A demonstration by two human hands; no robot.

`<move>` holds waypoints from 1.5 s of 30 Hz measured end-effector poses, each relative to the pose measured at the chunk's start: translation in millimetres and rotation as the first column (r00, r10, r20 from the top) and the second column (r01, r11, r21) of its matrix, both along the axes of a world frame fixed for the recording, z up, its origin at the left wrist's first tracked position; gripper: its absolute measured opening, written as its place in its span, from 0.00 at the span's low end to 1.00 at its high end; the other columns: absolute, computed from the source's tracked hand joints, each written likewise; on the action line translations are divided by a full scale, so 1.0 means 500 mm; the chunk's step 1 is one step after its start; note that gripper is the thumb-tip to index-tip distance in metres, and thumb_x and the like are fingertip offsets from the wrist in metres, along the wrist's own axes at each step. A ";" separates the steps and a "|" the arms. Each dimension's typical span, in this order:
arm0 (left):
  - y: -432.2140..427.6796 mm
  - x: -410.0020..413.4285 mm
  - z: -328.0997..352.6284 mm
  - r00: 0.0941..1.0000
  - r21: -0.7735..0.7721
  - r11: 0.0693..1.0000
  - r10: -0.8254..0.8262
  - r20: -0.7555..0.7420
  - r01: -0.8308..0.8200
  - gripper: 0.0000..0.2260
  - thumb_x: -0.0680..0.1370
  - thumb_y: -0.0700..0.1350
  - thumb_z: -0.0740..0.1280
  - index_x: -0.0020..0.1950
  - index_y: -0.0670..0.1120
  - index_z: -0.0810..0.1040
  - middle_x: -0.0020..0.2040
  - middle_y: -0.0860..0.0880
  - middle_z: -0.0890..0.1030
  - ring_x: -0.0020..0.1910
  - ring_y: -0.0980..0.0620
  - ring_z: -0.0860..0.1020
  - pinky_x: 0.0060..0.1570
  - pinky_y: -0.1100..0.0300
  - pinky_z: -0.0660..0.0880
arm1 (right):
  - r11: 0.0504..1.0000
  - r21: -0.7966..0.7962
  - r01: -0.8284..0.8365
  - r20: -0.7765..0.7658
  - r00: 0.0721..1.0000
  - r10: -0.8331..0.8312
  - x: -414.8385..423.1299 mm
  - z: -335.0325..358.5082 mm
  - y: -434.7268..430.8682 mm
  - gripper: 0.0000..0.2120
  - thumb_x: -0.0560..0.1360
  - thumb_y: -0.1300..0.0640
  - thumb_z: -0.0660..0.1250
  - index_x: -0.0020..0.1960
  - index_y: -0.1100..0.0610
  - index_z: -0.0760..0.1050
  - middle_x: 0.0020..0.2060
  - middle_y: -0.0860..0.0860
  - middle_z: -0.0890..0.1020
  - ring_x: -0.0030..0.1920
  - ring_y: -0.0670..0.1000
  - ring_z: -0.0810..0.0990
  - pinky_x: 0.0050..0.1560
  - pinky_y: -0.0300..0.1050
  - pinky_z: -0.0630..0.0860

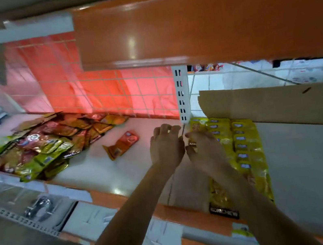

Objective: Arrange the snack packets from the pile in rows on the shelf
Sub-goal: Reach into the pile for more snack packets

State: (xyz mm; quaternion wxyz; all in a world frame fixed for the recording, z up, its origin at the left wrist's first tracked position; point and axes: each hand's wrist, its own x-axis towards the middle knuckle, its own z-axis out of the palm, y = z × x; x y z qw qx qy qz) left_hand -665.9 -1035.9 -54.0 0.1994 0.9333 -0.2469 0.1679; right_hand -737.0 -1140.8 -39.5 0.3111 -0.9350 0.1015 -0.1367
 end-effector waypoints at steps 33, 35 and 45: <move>0.294 0.365 -0.063 0.982 0.364 0.931 0.100 -0.160 -0.036 0.17 0.76 0.42 0.60 0.65 0.47 0.73 0.66 0.42 0.67 0.69 0.39 0.63 0.64 0.46 0.66 | 0.950 -0.211 -0.230 -0.131 0.970 0.205 0.244 -0.085 0.307 0.16 0.75 0.52 0.60 0.61 0.54 0.76 0.63 0.52 0.75 0.64 0.58 0.69 0.61 0.54 0.72; 0.297 0.365 -0.068 0.978 0.311 0.950 0.081 -0.191 -0.018 0.16 0.76 0.41 0.60 0.64 0.46 0.74 0.71 0.40 0.63 0.73 0.37 0.57 0.70 0.44 0.59 | 0.959 -0.183 -0.217 -0.090 0.975 0.204 0.237 -0.082 0.300 0.16 0.74 0.53 0.58 0.58 0.54 0.77 0.58 0.51 0.78 0.60 0.57 0.73 0.57 0.54 0.74; 0.275 0.323 -0.052 0.993 0.381 0.924 0.031 -0.110 0.014 0.21 0.77 0.54 0.53 0.60 0.45 0.77 0.57 0.39 0.74 0.57 0.36 0.73 0.57 0.45 0.69 | 0.993 0.121 -0.013 0.062 0.998 0.006 0.183 -0.036 0.243 0.13 0.76 0.45 0.65 0.51 0.53 0.80 0.40 0.51 0.84 0.41 0.53 0.81 0.38 0.41 0.69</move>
